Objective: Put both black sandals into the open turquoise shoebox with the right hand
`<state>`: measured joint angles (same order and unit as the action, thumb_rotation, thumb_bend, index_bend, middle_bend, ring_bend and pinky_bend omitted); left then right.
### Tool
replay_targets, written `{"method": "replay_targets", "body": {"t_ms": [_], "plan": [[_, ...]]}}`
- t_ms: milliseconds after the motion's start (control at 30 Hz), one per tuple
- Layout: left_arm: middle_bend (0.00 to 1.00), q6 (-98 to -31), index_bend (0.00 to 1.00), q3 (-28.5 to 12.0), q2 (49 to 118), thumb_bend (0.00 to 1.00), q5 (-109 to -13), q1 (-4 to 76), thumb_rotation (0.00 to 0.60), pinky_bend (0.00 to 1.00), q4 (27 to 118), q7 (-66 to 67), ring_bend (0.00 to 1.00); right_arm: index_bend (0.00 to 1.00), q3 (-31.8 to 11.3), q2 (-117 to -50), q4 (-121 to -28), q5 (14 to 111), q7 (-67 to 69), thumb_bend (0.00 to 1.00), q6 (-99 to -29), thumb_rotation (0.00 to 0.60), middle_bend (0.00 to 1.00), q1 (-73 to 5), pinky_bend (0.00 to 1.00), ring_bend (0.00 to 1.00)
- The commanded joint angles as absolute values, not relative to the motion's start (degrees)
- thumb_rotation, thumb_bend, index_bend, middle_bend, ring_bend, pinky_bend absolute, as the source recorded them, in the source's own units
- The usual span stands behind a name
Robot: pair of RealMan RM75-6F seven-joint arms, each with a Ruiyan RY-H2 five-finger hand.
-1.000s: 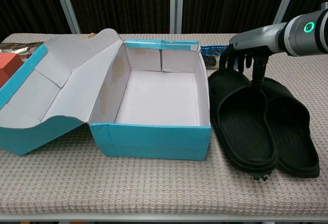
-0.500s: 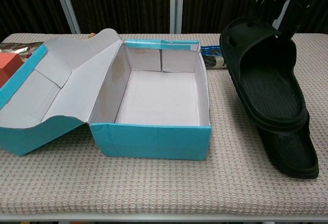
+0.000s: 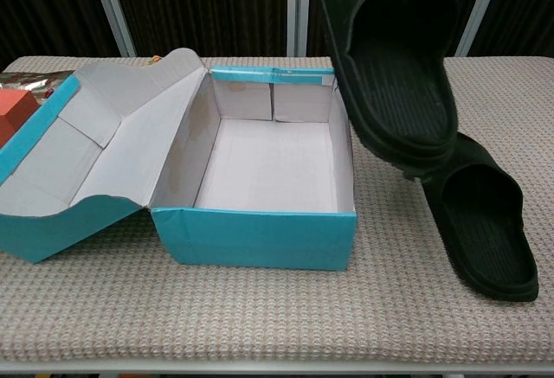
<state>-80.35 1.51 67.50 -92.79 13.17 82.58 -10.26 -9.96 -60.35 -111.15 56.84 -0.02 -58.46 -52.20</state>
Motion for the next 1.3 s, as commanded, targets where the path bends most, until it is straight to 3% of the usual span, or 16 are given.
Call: {"method": "replay_targets", "body": {"t_ms": [33, 367, 600, 900, 1300], "plan": [[0.14, -80.6, 0.1, 1.43, 67.41, 0.0, -92.67, 13.04, 0.6, 0.16, 82.36, -10.48, 0.04, 0.44, -12.16, -67.13, -106.79, 60.35, 6.21, 0.05, -56.86, 0.6, 0.41, -51.92, 0.33, 0.36], [0.14, -81.69, 0.1, 0.67, 66.84, 0.0, -91.69, 12.5, 0.6, 0.16, 80.97, -12.46, 0.04, 0.44, -15.2, -83.78, -90.25, 70.72, 24.84, 0.04, -56.59, 0.6, 0.41, -52.02, 0.33, 0.36], [0.14, -82.07, 0.1, 0.62, 67.21, 0.0, -91.99, 12.45, 0.6, 0.16, 79.85, -13.47, 0.04, 0.45, -16.37, -93.26, -79.27, 75.54, 34.05, 0.03, -60.25, 0.6, 0.41, -51.93, 0.33, 0.36], [0.14, -82.49, 0.1, 0.55, 67.44, 0.0, -91.88, 12.17, 0.6, 0.16, 77.96, -14.89, 0.04, 0.45, -17.48, -101.8, -67.43, 77.69, 43.44, 0.03, -61.8, 0.6, 0.41, -52.43, 0.33, 0.36], [0.14, -82.25, 0.1, 0.45, 67.41, 0.0, -91.65, 12.25, 0.6, 0.16, 76.24, -16.48, 0.04, 0.45, -17.25, -110.29, -54.07, 78.26, 49.0, 0.03, -58.08, 0.6, 0.41, -54.76, 0.33, 0.36]]}}
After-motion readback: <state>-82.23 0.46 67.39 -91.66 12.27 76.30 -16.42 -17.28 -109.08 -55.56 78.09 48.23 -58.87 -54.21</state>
